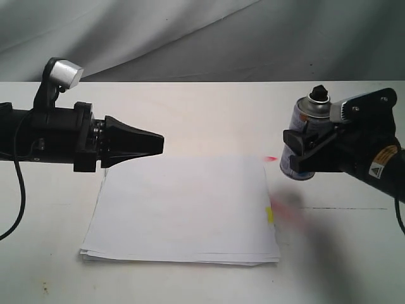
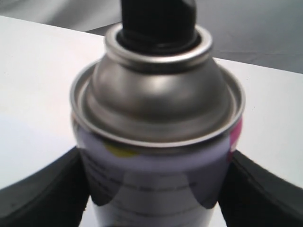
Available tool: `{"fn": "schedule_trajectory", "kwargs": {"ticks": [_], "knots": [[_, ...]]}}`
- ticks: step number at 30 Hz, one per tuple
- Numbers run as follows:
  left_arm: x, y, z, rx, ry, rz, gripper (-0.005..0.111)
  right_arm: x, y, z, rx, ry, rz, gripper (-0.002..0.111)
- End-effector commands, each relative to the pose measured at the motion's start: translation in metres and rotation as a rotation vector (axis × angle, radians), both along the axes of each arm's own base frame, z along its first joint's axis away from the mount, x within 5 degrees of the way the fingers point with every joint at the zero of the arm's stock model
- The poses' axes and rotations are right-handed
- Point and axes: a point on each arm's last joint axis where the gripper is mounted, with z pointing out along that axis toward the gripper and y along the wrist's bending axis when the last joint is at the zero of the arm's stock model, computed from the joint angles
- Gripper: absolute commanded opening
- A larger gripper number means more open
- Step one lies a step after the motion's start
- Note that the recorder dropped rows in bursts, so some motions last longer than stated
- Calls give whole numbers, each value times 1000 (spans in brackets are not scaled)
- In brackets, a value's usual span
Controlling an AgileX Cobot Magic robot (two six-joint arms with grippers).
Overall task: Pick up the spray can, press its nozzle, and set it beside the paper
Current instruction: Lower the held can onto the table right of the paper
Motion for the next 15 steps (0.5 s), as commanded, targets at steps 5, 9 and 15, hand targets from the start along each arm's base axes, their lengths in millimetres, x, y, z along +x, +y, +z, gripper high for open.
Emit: {"fn": "schedule_trajectory", "kwargs": {"ticks": [5, 9, 15], "knots": [[-2, 0, 2, -13, 2, -5, 0, 6, 12, -13, 37, -32, 29, 0], [-2, 0, 2, -13, 2, -5, 0, 6, 12, -19, 37, -8, 31, 0], [-2, 0, 2, -13, 2, -5, 0, 6, 12, -20, 33, -1, 30, 0]]}}
